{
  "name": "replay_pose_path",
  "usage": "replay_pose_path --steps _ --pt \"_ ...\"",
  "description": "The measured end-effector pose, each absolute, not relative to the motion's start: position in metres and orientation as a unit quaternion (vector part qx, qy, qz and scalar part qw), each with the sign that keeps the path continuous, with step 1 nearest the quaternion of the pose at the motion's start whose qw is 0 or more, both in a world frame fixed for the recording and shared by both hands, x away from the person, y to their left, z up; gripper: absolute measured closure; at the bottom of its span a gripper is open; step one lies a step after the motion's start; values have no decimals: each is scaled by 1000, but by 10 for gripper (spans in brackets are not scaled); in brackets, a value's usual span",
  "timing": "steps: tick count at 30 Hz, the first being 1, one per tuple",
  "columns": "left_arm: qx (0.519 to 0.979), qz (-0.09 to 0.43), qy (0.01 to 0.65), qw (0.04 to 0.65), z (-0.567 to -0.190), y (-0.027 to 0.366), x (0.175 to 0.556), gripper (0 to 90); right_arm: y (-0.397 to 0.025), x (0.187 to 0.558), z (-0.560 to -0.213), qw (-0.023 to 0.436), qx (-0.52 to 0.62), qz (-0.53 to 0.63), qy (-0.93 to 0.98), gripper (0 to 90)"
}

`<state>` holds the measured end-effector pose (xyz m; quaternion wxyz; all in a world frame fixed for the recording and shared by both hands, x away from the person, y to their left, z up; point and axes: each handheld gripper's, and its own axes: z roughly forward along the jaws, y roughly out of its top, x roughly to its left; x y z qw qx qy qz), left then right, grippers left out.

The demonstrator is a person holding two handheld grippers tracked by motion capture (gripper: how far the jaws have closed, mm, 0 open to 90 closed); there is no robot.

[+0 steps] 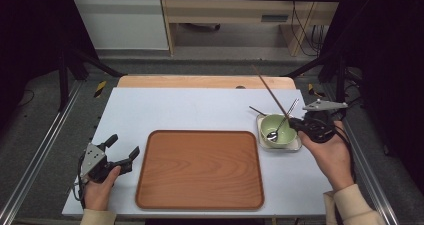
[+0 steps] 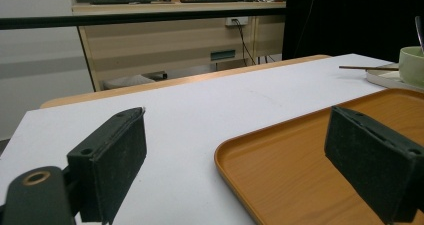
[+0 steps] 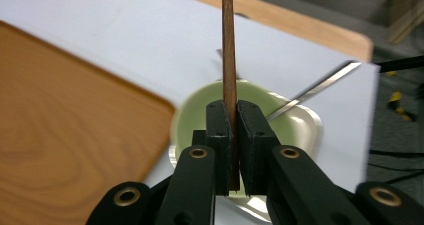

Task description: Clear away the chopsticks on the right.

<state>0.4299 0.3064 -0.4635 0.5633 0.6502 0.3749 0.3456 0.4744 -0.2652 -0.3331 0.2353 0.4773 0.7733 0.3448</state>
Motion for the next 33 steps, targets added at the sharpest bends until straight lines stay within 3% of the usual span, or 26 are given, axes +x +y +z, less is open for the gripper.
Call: replay_pose_path --steps 11,33 --pt "651 343 373 566 -464 304 431 95 -188 456 -361 179 461 338 801 847" --pt "656 344 369 562 -465 303 429 96 -158 407 -427 121 469 319 815 847"
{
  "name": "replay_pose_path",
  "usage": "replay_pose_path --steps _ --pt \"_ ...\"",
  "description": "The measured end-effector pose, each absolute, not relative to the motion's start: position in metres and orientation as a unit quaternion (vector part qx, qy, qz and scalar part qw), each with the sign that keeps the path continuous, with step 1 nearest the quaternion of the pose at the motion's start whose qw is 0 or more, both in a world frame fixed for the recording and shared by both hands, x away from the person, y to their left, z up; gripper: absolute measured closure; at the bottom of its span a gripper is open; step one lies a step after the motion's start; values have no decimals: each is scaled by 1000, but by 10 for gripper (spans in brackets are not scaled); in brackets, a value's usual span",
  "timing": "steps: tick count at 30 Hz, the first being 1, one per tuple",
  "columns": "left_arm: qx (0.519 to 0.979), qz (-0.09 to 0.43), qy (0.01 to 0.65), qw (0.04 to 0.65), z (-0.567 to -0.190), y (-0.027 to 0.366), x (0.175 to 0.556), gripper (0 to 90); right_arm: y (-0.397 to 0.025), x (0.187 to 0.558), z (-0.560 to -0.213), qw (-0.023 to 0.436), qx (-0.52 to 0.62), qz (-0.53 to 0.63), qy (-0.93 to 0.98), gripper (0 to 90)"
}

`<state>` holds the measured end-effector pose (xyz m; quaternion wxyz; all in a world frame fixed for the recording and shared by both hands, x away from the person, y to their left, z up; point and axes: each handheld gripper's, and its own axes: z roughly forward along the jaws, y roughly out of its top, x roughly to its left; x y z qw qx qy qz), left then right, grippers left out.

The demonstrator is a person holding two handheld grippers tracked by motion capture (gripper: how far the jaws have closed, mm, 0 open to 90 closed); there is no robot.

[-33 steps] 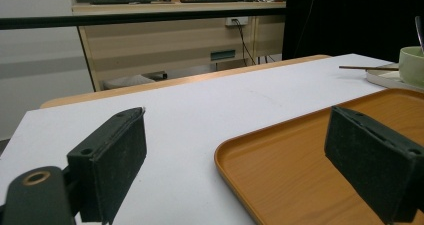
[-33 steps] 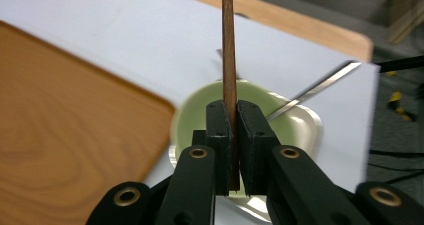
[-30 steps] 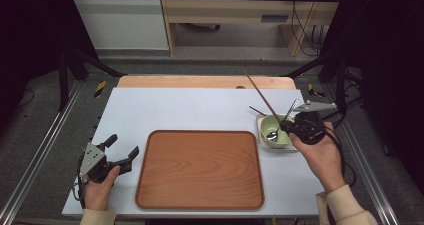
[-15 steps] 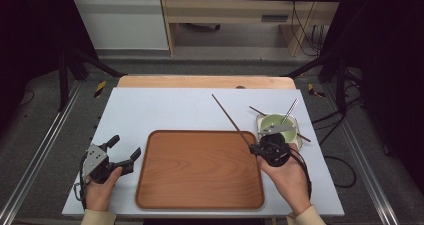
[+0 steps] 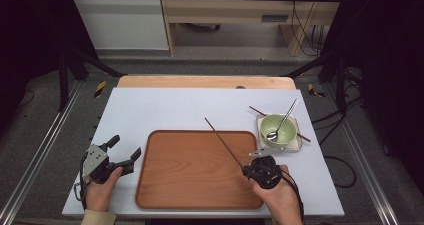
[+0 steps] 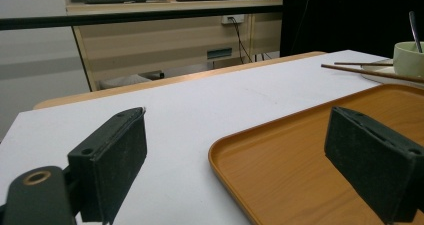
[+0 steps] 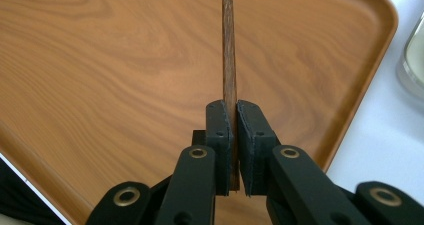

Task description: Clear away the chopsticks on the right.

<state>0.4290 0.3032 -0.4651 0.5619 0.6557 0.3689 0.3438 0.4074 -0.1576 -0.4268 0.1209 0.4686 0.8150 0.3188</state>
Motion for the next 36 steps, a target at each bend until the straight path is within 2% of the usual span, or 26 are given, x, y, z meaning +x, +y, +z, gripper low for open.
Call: replay_pose_path --steps 20,36 --pt "657 345 369 559 -465 304 428 96 -172 374 -458 126 502 299 801 846" --pt "655 346 370 561 -465 306 427 96 -176 370 -460 117 520 282 798 845"
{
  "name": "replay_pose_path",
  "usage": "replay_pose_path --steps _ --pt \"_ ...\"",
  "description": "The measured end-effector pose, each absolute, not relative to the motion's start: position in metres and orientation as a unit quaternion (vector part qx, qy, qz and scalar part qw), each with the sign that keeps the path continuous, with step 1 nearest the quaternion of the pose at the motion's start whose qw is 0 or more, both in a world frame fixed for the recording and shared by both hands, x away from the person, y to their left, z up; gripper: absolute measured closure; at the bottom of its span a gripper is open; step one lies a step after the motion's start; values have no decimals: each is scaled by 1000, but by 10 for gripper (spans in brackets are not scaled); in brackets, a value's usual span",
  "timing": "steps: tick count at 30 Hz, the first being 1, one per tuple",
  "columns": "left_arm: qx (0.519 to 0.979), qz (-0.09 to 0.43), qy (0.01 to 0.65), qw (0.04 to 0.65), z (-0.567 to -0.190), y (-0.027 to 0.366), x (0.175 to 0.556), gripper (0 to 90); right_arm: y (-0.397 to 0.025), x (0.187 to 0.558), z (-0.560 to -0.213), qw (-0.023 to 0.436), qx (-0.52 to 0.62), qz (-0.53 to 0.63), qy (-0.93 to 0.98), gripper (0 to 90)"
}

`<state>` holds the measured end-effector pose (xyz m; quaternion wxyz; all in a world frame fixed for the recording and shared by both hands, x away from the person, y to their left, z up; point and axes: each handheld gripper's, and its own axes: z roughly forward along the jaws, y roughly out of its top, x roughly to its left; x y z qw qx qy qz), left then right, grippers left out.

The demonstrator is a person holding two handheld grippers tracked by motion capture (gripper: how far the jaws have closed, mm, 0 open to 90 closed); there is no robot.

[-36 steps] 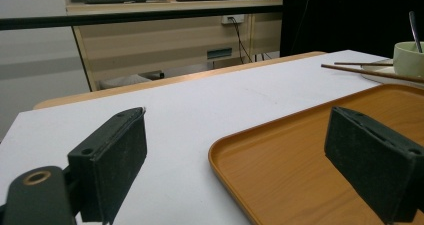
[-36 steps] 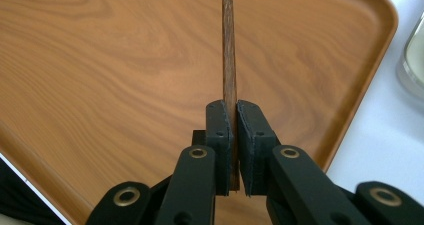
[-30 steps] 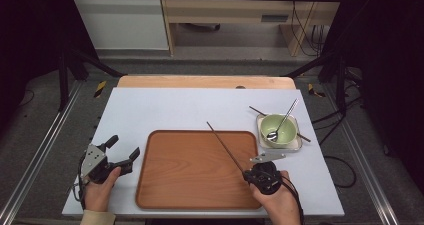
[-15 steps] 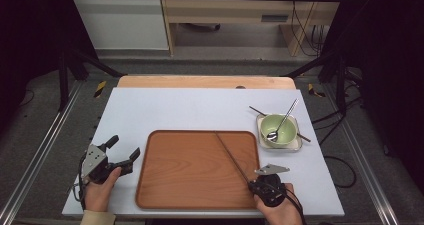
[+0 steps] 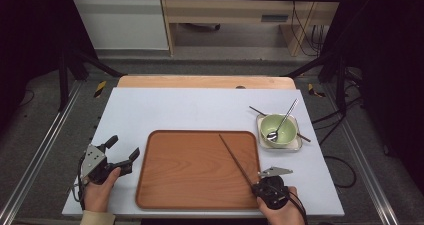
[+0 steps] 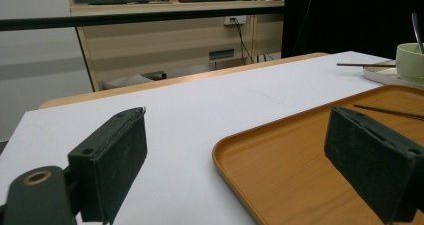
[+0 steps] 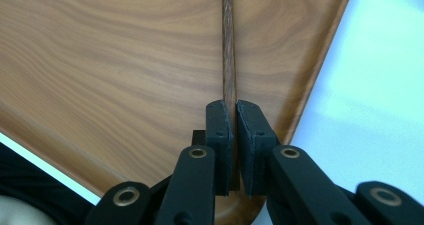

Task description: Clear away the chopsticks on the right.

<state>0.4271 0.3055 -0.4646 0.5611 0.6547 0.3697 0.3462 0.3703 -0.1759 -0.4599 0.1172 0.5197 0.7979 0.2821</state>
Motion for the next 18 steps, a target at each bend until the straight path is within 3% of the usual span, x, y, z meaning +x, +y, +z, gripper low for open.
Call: replay_pose_path --steps 11,18 --pt "654 347 371 561 -464 306 427 96 -174 370 -457 130 511 303 794 769" --pt "654 347 371 561 -465 307 428 95 -174 379 -458 159 494 324 791 670"
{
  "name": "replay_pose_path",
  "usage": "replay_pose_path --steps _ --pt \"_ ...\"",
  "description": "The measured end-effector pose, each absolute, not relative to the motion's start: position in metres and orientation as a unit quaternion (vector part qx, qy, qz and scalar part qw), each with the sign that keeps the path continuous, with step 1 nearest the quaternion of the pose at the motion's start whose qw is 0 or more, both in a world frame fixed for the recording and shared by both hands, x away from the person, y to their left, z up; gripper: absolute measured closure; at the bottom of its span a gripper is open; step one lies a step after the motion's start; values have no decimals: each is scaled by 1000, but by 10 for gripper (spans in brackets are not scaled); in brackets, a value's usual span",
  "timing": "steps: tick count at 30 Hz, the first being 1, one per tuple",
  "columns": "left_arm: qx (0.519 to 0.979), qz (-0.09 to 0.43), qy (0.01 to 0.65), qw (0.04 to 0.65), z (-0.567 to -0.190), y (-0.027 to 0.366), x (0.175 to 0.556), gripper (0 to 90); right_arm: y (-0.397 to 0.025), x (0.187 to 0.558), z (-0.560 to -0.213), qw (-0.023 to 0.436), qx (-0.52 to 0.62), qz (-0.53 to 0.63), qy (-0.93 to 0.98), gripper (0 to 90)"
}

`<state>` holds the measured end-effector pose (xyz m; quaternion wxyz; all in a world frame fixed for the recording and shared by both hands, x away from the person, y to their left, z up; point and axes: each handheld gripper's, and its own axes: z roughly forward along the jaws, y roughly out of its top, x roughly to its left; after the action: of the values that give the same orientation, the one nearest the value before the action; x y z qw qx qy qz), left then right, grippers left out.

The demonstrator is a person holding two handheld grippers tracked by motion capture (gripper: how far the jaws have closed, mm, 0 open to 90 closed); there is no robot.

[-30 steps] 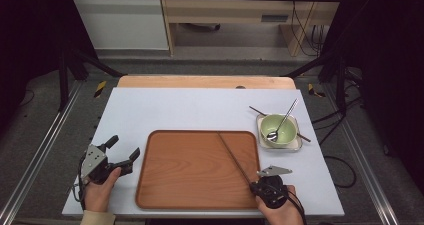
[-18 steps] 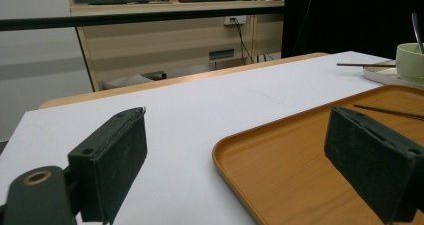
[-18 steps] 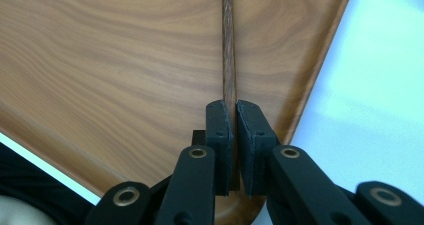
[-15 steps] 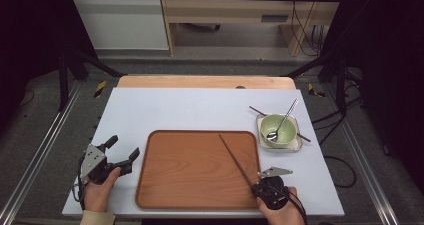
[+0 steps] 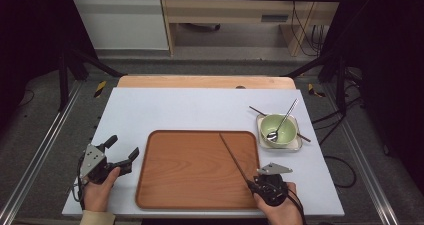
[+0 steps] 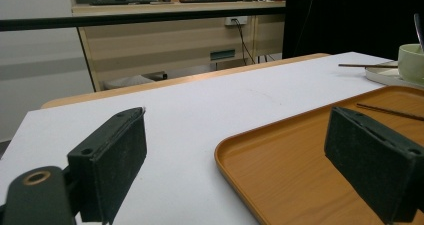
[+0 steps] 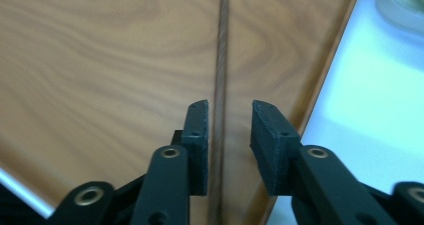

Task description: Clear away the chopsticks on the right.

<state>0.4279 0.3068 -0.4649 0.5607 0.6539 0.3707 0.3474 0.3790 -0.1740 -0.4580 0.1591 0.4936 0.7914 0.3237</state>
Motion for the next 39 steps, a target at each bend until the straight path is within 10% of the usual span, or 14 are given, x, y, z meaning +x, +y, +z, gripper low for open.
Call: replay_pose_path --steps 23,39 --pt "651 348 374 561 -466 311 430 95 -200 378 -458 251 492 377 743 200" --pt "650 350 379 558 -467 312 430 95 -235 370 -446 279 486 418 715 100"
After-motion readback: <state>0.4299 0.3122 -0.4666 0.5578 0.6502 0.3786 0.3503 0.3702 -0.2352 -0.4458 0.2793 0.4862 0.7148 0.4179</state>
